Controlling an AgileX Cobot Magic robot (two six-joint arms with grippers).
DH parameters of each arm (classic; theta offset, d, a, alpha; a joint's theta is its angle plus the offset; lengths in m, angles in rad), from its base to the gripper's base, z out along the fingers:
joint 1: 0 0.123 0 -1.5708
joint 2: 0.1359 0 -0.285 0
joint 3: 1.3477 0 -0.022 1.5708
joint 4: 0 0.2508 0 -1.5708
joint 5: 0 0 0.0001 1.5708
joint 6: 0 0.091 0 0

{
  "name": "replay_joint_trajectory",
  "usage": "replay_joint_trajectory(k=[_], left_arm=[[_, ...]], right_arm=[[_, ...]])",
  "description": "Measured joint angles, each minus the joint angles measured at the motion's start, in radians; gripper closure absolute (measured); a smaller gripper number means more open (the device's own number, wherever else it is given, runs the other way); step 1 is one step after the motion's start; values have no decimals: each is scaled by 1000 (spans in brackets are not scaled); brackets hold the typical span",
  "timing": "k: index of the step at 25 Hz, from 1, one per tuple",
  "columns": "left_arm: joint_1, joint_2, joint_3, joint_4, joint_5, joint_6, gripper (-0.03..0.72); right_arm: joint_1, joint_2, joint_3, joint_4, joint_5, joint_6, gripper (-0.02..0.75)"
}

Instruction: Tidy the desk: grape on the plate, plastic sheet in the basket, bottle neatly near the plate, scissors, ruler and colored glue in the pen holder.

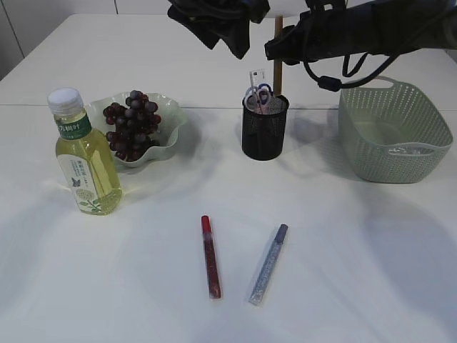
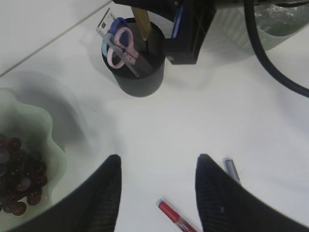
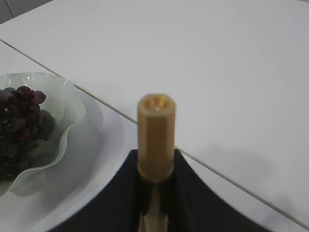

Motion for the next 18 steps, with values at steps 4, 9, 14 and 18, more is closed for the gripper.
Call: replay_joint_trajectory(k=[4, 9, 14, 18], left_arm=[[0, 0, 0, 0, 0, 0, 320], [0, 0, 0, 0, 0, 0, 320], [0, 0, 0, 0, 0, 0, 320], [0, 0, 0, 0, 0, 0, 320]], right_arm=[[0, 5, -3, 11, -6, 0, 592], [0, 20, -5, 39, -6, 0, 591], [0, 32, -5, 41, -6, 0, 591], [0, 35, -5, 45, -6, 0, 591]])
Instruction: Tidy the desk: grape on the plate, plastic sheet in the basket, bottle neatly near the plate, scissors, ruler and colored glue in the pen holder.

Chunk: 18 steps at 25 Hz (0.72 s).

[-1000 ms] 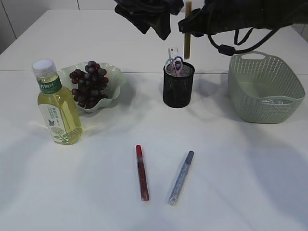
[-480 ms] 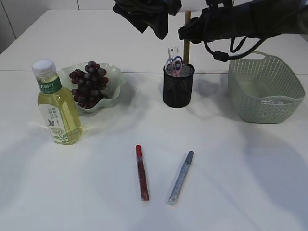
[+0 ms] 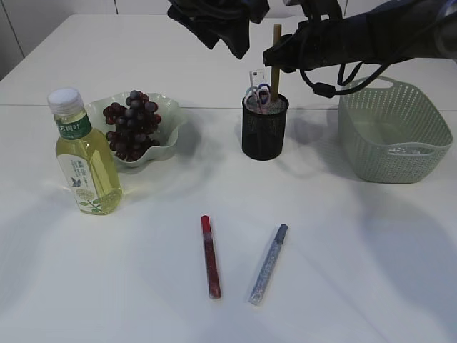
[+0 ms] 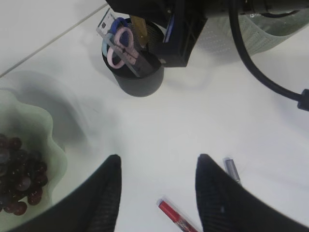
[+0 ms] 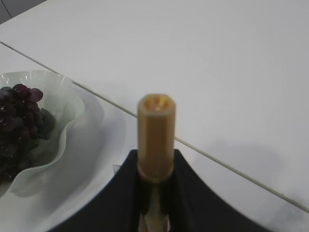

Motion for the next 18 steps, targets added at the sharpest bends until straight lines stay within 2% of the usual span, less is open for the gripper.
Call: replay_joint_trajectory(k=[6, 14, 18], left_arm=[[0, 0, 0, 0, 0, 0, 320], [0, 0, 0, 0, 0, 0, 319], [0, 0, 0, 0, 0, 0, 319]], right_arm=[[0, 2, 0, 2, 22, 0, 570], [0, 2, 0, 0, 89, 0, 489], [0, 2, 0, -44, 161, 27, 487]])
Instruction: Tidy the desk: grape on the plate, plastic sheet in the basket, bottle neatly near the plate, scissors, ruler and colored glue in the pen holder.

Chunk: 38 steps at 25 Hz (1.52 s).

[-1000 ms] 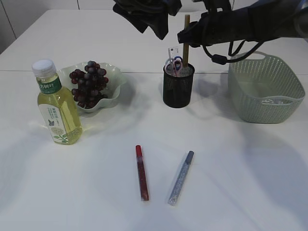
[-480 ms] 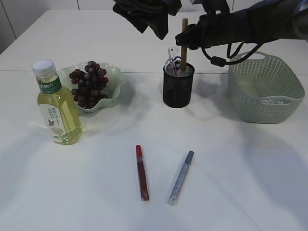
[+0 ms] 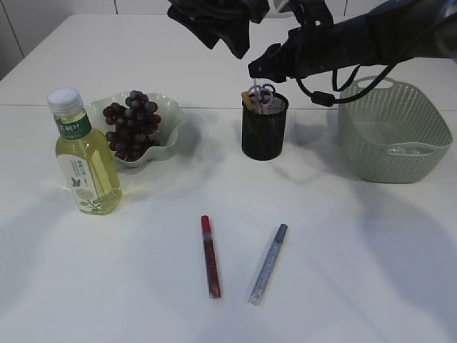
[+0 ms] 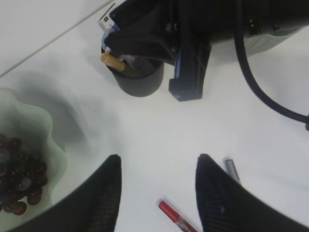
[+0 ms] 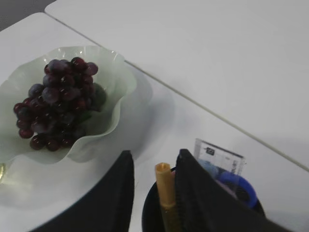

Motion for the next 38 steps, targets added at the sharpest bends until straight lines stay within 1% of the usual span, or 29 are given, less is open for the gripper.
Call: replay_joint_trajectory(k=[6, 11, 13, 16, 20, 22, 24, 27, 31, 33, 35, 38], left_arm=[[0, 0, 0, 0, 0, 0, 319], [0, 0, 0, 0, 0, 0, 319], [0, 0, 0, 0, 2, 0, 319], [0, 0, 0, 0, 2, 0, 319], [0, 0, 0, 0, 2, 0, 319], [0, 0, 0, -7, 2, 0, 319], [0, 0, 0, -18, 2, 0, 319], [0, 0, 0, -37, 2, 0, 319], [0, 0, 0, -43, 2, -28, 319], [0, -2, 0, -43, 4, -59, 319], [0, -9, 0, -43, 4, -89, 319], [0, -26, 0, -45, 4, -125, 319]], right_arm=[[-10, -57, 0, -132, 113, 115, 487], [-30, -130, 0, -175, 216, 185, 486], [-34, -156, -1, -210, 263, 235, 486], [-34, -177, -7, -316, 353, 347, 486], [-34, -182, -11, -491, 538, 520, 486], [-34, -182, -11, -549, 606, 599, 486], [-34, -182, -11, -600, 630, 668, 486], [-34, -182, -13, -713, 636, 806, 486], [-34, -182, -13, -929, 642, 1087, 486], [-35, -182, -13, -1019, 644, 1207, 486], [-35, -182, -13, -1064, 646, 1263, 486], [-35, -182, -13, -1072, 649, 1293, 486]])
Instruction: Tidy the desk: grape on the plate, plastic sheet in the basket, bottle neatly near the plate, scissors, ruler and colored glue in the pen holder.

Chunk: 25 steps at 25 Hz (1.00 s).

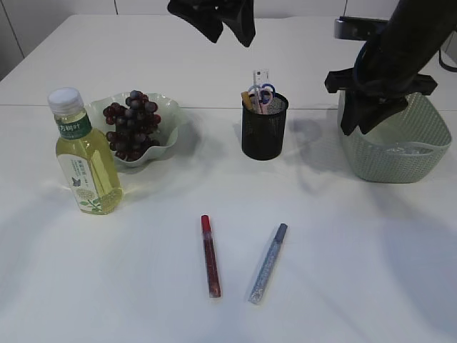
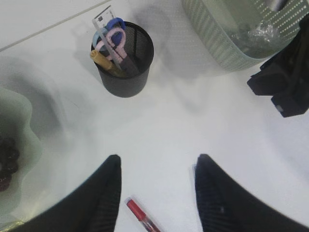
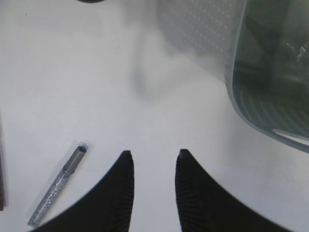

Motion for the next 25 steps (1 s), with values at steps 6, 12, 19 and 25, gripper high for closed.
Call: replay_joint_trajectory(k=[6, 12, 19, 25], left_arm=[[0, -54, 48, 0, 2, -51, 319], [0, -173, 294, -36, 2, -74, 319], [0, -328, 520, -45, -4, -133, 319], [0, -416, 671, -60, -6, -167, 319]], right_arm=[[0, -26, 0, 4, 1, 23, 486], [0, -104, 46, 6, 2, 67, 486], [0, -178, 174, 33, 2, 114, 486], [0, -270, 310, 92, 2, 141, 486]])
